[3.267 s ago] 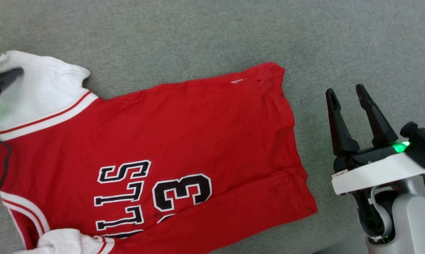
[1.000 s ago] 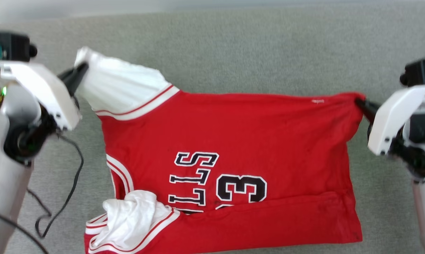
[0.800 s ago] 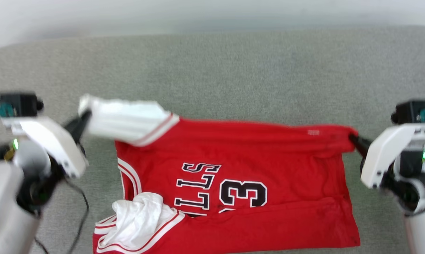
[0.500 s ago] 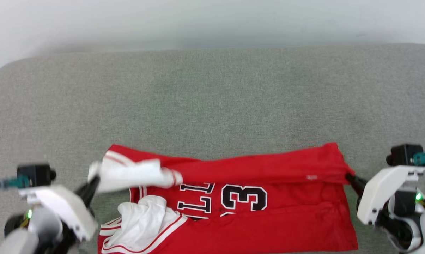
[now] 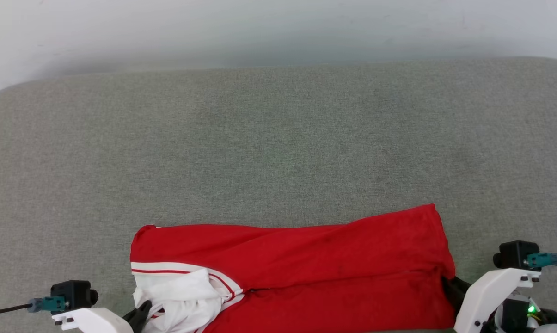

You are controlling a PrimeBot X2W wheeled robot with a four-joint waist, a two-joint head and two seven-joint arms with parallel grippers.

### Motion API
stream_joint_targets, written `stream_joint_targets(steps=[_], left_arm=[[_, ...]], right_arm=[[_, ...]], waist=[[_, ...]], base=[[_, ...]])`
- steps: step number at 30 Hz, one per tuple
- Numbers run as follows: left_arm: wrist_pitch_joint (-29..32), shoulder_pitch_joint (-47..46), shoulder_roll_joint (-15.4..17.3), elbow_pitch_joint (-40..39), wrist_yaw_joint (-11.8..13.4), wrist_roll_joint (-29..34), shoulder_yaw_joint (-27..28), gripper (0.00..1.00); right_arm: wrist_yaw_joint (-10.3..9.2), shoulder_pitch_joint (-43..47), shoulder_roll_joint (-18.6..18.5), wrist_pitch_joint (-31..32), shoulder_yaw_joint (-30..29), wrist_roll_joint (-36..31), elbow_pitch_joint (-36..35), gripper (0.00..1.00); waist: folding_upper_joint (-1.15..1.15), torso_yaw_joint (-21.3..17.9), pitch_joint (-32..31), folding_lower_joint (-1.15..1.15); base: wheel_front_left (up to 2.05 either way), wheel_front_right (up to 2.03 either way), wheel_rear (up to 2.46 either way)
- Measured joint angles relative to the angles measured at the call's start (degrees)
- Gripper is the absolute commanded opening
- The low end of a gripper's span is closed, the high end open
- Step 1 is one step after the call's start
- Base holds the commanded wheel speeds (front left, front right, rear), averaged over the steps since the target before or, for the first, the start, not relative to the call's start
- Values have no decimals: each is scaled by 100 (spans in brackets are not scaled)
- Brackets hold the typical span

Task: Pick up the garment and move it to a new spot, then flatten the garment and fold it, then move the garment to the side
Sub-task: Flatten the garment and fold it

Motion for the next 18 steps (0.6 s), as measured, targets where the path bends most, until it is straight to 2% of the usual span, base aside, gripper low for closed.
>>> stream_joint_targets(steps=[4,8,18], left_arm=[[-267,-108,-74,8,-24,170,-14,100],[-672,-201,-102,-89,53,422,63,100],[-1935,-459,-169,-784,436,1240,350,100]], right_arm=[[4,132,93,-71,82,10,-109,100],[0,339,125,-169,69,13,-405,100],[-1,294,23,-60,-498,-193,-1441,100]], waist=[[0,10,-32,0],[0,-7,-107,0],[0,-90,-269,0]], base=[[0,0,0],[0,0,0],[0,0,0]])
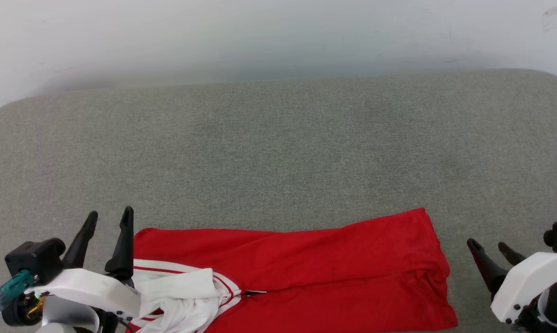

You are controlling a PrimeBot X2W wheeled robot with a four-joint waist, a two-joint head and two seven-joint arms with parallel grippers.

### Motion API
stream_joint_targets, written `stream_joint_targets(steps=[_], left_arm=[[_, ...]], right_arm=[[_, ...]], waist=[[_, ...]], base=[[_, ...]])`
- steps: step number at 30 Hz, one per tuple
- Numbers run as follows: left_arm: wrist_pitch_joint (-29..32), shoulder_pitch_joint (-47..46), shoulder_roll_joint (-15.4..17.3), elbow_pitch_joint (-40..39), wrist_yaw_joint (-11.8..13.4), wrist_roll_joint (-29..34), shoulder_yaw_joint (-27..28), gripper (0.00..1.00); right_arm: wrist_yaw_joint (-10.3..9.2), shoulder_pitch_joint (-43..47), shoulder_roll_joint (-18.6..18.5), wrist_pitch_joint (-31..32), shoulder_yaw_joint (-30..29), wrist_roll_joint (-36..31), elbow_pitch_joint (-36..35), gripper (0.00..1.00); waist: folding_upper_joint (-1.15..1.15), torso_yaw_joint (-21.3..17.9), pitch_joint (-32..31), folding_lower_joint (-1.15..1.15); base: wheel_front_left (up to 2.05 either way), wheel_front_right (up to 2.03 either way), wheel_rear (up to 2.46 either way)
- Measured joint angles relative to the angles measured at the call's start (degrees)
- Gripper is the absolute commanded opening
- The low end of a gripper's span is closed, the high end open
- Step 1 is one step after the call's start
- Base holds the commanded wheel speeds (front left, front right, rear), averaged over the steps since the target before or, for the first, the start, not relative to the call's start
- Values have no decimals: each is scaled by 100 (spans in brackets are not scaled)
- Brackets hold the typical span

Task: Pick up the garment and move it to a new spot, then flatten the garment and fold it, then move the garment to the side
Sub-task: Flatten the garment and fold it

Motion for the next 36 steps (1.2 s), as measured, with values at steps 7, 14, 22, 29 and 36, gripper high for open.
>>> stream_joint_targets(steps=[7,14,22,29,36], left_arm=[[-601,-153,-86,-517,255,779,52,100],[-709,-214,-266,-973,355,1325,44,100],[-721,-291,-416,-1053,267,1470,9,100],[-722,-373,-505,-936,166,1514,5,100],[-720,-378,-475,-826,94,1586,-33,100]], right_arm=[[0,-213,-238,667,-144,-151,-322,100],[0,-165,-181,1176,202,-321,-439,100],[0,-85,-49,1315,325,-343,12,100],[-13,-88,-49,1485,570,-203,166,100],[-1,-38,105,1568,636,-102,210,0]], waist=[[0,109,80,0],[0,348,343,0],[0,595,707,1],[0,667,813,1],[0,580,687,1]], base=[[0,0,0],[0,0,0],[0,0,0],[0,0,0],[0,0,0]])
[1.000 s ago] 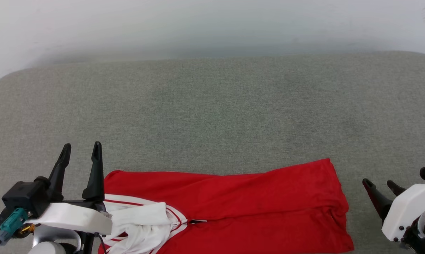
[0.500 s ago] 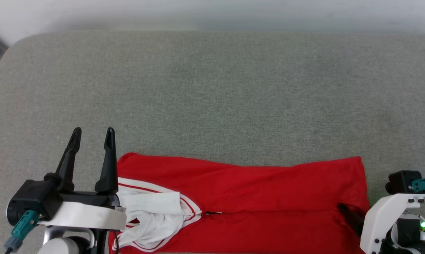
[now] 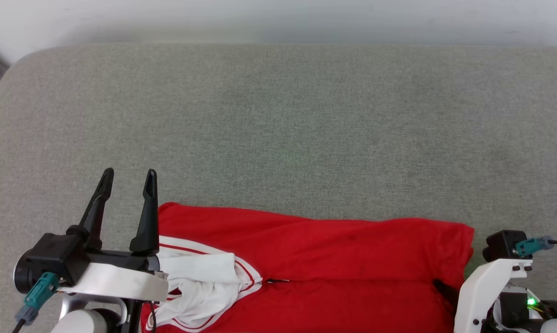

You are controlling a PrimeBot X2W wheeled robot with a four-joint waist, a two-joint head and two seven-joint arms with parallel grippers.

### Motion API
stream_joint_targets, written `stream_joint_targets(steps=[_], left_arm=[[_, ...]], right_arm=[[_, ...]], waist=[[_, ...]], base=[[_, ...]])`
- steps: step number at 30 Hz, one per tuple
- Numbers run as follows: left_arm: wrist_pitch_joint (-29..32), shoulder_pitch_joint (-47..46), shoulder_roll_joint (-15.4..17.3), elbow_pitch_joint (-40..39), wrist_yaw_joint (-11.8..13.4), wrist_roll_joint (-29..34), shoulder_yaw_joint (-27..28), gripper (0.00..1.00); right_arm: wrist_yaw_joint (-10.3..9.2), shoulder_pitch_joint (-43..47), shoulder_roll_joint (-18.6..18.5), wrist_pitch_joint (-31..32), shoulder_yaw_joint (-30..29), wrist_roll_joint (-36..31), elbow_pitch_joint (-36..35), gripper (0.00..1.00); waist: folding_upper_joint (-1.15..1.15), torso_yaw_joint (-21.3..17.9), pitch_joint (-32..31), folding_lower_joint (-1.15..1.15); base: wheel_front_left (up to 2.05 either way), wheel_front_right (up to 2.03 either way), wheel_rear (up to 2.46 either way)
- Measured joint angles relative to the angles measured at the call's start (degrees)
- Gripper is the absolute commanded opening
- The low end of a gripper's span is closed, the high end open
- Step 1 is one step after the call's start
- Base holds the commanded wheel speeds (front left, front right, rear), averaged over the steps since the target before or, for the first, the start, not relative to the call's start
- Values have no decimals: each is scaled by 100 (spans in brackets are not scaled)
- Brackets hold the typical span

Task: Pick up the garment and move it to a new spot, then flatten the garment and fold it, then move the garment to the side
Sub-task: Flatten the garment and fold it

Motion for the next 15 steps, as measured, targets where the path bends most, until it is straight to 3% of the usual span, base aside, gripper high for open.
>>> stream_joint_targets(steps=[6,15], left_arm=[[57,18,75,13,16,32,-15,100],[79,99,133,-54,82,41,-13,100]], right_arm=[[2,-182,-103,-24,-168,48,-62,0],[2,-581,-412,48,-1156,-20,4,0]], waist=[[0,-114,-167,0],[0,-242,-291,0]], base=[[0,0,0],[0,0,0]])
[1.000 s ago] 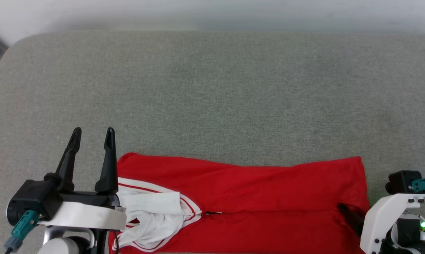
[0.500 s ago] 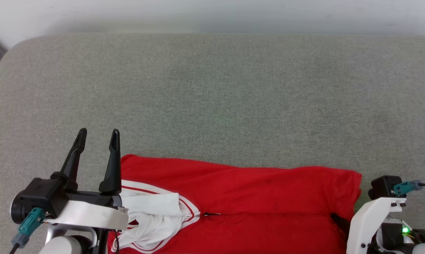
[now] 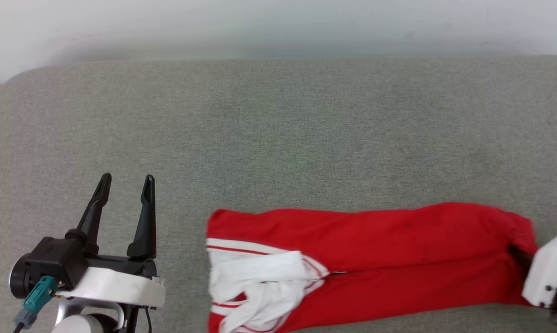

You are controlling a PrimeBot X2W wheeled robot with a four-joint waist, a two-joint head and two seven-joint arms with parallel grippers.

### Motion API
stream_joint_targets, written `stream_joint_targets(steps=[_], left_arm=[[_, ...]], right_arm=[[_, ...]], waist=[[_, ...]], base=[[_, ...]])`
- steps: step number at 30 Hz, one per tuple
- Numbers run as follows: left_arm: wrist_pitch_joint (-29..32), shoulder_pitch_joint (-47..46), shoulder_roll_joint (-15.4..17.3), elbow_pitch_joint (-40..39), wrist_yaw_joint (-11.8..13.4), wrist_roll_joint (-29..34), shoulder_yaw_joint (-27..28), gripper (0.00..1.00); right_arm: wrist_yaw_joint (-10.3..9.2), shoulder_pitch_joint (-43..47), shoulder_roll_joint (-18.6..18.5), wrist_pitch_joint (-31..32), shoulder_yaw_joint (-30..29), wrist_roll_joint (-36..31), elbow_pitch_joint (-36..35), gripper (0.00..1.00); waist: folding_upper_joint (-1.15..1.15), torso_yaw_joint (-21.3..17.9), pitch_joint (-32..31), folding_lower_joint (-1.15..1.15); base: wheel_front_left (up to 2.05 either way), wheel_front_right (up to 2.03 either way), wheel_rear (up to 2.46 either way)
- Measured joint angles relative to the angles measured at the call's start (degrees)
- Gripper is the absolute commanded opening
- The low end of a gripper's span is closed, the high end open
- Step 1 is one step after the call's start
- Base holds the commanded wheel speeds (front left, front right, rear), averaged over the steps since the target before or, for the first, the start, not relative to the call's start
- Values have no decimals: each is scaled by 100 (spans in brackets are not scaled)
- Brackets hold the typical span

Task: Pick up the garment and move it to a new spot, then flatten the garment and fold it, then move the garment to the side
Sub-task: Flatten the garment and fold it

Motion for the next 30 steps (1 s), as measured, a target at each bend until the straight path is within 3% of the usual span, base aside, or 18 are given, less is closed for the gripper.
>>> stream_joint_targets(steps=[7,11,13,19,23,30], left_arm=[[3,54,5,-32,34,9,-12,100],[3,58,35,-55,49,18,-14,100],[3,56,40,-65,51,25,-13,100],[3,52,34,-54,52,25,-47,100],[4,32,29,-34,49,25,-77,100],[45,-87,36,-37,24,43,-121,100]], right_arm=[[-1,19,-112,318,-922,-189,-82,0],[-1,22,-42,683,-1013,8,-237,0],[-2,-8,164,972,-984,348,-354,0],[-2,-49,577,1816,-485,1583,-716,0],[-2,-51,662,2128,-156,2381,-716,0],[-2,-276,678,1838,924,3721,-144,0]], waist=[[0,-132,-13,0],[0,-237,0,0],[0,-276,-3,0],[0,-292,-33,0],[0,-227,-35,0],[0,7,12,0]], base=[[0,0,0],[0,0,0],[0,0,0],[0,0,0],[0,0,0],[0,0,0]])
